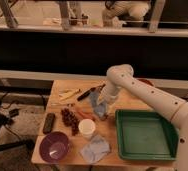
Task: Place eraser in metal cup
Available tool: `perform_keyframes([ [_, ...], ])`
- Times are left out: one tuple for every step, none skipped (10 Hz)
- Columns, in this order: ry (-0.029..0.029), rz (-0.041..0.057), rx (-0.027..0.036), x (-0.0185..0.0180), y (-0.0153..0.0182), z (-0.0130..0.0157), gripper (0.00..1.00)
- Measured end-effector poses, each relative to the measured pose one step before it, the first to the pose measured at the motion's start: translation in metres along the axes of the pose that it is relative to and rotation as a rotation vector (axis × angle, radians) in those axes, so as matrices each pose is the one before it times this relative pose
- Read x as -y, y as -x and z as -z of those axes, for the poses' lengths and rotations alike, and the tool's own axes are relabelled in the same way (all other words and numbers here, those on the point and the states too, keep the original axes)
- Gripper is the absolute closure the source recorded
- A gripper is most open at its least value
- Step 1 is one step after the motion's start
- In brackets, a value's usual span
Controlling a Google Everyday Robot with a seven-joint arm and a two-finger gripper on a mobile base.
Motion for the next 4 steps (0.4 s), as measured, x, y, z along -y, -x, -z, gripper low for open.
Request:
perform_keyframes([
  [0.00376, -0.00408, 0.0036, -0.00111, -0.00093, -0.00104, 0.94],
  [0.00222, -0.00491, 0.00368, -0.00033, -0.00134, -0.00094, 0.94],
  [0.00271, -0.00677, 0.00427, -0.00088, -0.00198, -0.00109, 0.94],
  [0.00251, -0.00326, 0.00178, -0.00056, -0.0011, -0.00084, 0.94],
])
